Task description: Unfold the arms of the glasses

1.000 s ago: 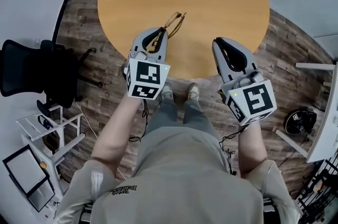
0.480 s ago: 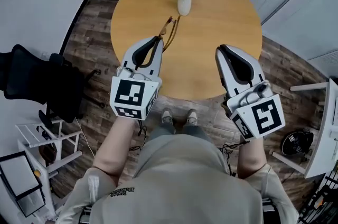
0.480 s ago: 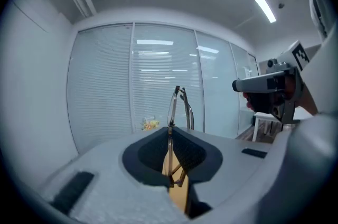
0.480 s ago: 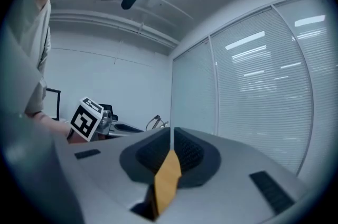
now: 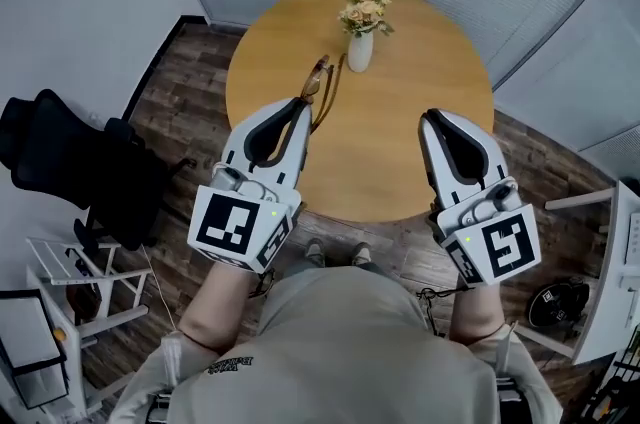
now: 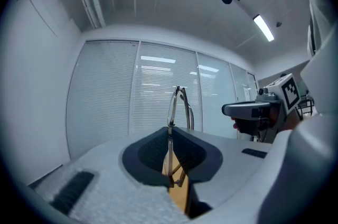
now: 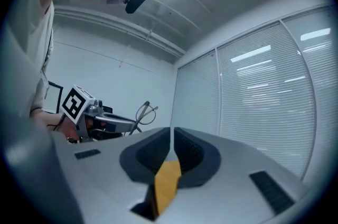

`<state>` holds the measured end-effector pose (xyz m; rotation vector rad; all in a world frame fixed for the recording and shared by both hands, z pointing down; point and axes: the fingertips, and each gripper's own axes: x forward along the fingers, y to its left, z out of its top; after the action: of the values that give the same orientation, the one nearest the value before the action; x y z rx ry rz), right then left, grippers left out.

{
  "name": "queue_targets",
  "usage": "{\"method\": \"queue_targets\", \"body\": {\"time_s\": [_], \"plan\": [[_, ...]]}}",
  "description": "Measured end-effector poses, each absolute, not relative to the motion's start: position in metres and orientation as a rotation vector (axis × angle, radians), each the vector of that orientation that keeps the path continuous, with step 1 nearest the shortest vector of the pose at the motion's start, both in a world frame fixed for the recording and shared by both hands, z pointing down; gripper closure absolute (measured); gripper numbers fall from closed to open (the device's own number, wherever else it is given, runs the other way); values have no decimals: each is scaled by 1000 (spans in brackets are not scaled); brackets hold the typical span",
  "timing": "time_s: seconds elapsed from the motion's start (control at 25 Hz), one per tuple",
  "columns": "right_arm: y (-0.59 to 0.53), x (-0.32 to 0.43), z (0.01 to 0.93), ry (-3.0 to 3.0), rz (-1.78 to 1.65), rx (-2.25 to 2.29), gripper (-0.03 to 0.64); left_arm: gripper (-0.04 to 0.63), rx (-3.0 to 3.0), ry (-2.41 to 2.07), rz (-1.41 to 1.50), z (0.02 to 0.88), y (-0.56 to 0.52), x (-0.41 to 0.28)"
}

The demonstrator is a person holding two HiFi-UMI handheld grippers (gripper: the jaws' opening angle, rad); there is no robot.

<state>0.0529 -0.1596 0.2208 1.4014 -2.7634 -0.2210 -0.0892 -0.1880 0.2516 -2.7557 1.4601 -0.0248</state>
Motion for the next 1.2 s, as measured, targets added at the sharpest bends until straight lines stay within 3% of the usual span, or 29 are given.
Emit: {"method": "queue_targets", "body": {"time_s": [0.28, 1.2], "plan": [[-157, 47, 230, -2752, -211, 1343, 575, 555, -2841, 1512, 128, 252, -179, -98], [-170, 12, 225, -2803, -177, 1239, 575, 555, -2853, 1577, 42, 283, -176, -116]]}}
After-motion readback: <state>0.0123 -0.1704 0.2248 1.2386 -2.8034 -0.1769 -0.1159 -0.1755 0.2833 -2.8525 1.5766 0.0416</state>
